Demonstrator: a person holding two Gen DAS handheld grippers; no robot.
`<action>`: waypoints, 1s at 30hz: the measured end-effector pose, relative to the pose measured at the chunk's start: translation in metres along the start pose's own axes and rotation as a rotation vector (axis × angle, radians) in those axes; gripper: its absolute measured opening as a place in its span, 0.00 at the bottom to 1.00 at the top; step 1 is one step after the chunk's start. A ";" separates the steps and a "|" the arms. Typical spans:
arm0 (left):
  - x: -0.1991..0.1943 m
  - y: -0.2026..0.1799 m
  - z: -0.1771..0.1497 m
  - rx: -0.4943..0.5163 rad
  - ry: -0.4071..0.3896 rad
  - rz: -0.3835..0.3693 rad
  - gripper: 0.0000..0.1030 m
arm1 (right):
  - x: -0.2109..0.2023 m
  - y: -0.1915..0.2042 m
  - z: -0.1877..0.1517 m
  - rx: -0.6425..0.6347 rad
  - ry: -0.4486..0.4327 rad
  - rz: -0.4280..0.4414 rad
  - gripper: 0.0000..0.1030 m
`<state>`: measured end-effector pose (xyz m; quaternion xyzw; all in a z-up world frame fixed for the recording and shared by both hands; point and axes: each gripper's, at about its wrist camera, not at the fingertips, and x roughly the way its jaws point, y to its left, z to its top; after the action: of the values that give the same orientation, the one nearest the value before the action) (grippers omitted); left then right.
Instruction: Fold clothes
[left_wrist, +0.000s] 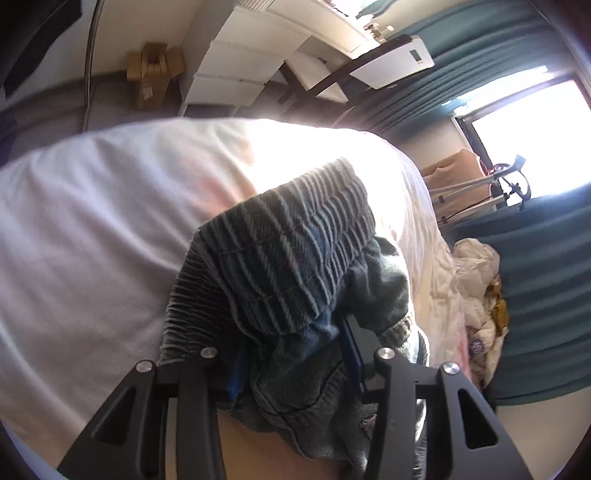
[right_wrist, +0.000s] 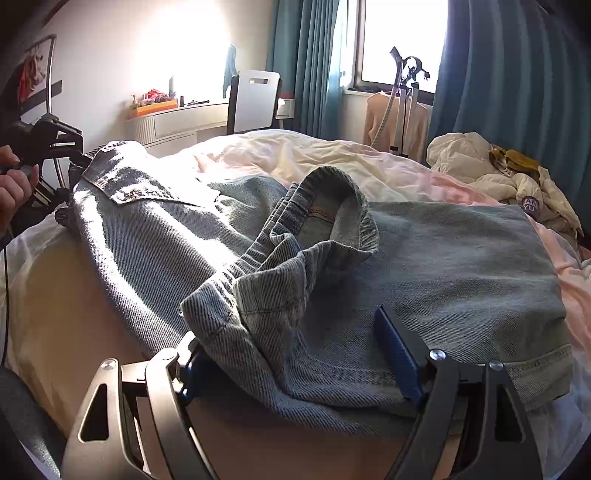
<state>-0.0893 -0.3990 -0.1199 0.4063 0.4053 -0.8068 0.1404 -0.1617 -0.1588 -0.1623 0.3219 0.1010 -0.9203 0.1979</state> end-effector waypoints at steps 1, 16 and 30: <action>-0.007 -0.016 -0.002 0.081 -0.031 0.035 0.32 | -0.001 -0.003 0.000 0.007 0.009 0.009 0.78; -0.117 -0.257 -0.112 0.582 -0.430 -0.157 0.24 | -0.259 -0.203 -0.083 0.170 0.055 0.090 0.78; -0.073 -0.387 -0.274 0.770 -0.438 -0.159 0.23 | -0.338 -0.395 -0.160 0.628 -0.046 -0.102 0.78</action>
<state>-0.1097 0.0481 0.0520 0.2161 0.0660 -0.9741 -0.0009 -0.0009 0.3484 -0.0491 0.3410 -0.1765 -0.9222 0.0449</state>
